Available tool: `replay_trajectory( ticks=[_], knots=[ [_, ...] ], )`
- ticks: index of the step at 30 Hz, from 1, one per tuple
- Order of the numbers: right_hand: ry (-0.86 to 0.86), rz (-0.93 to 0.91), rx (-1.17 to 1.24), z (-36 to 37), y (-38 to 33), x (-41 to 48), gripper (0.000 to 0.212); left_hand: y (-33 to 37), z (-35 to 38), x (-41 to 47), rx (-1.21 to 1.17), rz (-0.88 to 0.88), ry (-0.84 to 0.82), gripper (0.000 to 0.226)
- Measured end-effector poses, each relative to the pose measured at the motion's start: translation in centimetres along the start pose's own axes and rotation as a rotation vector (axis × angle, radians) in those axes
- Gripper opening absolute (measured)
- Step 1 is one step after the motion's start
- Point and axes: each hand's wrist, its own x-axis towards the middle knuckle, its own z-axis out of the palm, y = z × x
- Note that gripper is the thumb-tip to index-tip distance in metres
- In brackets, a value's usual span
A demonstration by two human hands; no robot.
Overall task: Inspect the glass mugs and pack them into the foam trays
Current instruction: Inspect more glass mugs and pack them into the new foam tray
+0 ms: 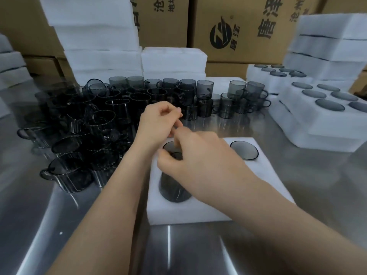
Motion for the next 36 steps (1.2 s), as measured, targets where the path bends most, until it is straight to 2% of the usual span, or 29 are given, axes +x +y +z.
replay_trajectory(
  ticks=[9, 11, 13, 16, 20, 24, 26, 28, 31, 33, 36],
  knots=[
    [0.093, -0.18, -0.254, 1.3, -0.6, -0.6, 0.029, -0.6, 0.3, 0.1, 0.166, -0.056, -0.102, 0.02],
    [0.085, -0.141, -0.359, 2.3, -0.7, -1.0, 0.03, -0.7, 0.3, 0.1, 0.172, -0.058, -0.098, 0.02],
    [0.151, -0.075, -0.391, 2.9, -0.8, -1.4, 0.029, -0.8, 0.4, 0.1, 0.185, -0.057, -0.099, 0.02],
    [0.218, -0.119, -0.39, 4.1, 0.1, -2.2, 0.033, -1.0, 0.4, 0.1, 0.198, -0.061, -0.101, 0.021],
    [0.174, -0.124, -0.462, 4.7, 0.6, -3.6, 0.047, -1.1, 0.5, 0.2, 0.222, -0.065, -0.112, 0.022],
    [0.03, -0.086, -0.523, 3.5, -0.2, -3.5, 0.066, -1.3, 0.5, 0.1, 0.252, -0.066, -0.112, 0.022],
    [-0.132, -0.159, -0.436, 1.8, -0.1, -1.9, 0.07, -1.3, 0.4, 0.2, 0.255, -0.071, -0.102, 0.021],
    [-0.232, -0.139, -0.17, 0.2, 0.7, 0.6, 0.054, -1.2, 0.4, 0.5, 0.308, -0.068, -0.12, 0.022],
    [-0.011, -0.056, 0.083, -0.7, 2.8, 5.8, 0.038, -0.9, 0.4, 0.3, 0.429, -0.049, -0.082, 0.034],
    [-0.013, -0.033, 0.094, -0.2, 4.1, 9.5, 0.026, -1.2, 0.3, 0.4, 0.382, -0.061, -0.087, 0.025],
    [-0.145, -0.008, 0.033, 1.4, 5.7, 14.1, 0.05, -1.6, 0.4, 0.3, 0.371, -0.069, -0.095, 0.023]
  ],
)
